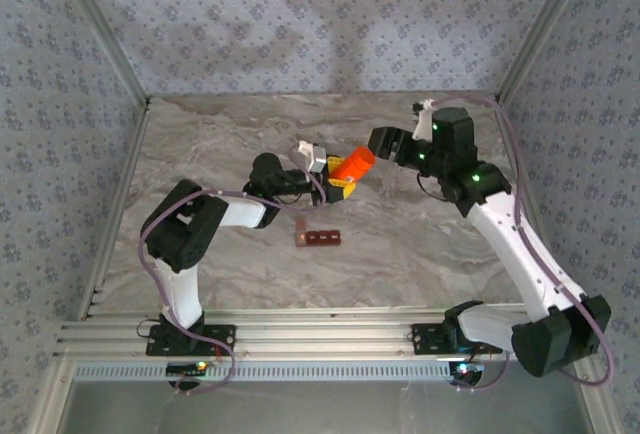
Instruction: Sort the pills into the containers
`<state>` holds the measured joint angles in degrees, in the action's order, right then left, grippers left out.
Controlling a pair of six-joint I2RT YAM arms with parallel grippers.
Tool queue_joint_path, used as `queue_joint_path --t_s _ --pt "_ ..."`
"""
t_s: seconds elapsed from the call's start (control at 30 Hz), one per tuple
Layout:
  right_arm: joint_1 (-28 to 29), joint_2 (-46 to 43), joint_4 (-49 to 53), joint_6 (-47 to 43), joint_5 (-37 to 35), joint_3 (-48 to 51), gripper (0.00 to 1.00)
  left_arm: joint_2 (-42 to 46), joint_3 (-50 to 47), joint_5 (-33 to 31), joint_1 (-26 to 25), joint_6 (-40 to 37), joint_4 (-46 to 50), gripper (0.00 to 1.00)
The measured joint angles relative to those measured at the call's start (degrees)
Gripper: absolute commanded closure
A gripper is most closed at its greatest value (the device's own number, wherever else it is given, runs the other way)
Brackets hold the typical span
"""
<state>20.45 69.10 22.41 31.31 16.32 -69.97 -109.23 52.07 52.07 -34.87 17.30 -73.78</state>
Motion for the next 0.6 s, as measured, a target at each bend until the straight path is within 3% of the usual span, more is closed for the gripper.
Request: queue_joint_path --t_s 0.23,0.6 --pt "1.7 3.8 3.6 -3.3 -1.4 -3.2 0.24 0.0 0.0 -0.5 0.0 0.2 -0.7 1.0" --pt "6.3 3.9 3.5 -0.4 -6.1 -1.6 0.22 0.2 -3.1 -6.9 -0.1 -1.8 -1.5 1.0"
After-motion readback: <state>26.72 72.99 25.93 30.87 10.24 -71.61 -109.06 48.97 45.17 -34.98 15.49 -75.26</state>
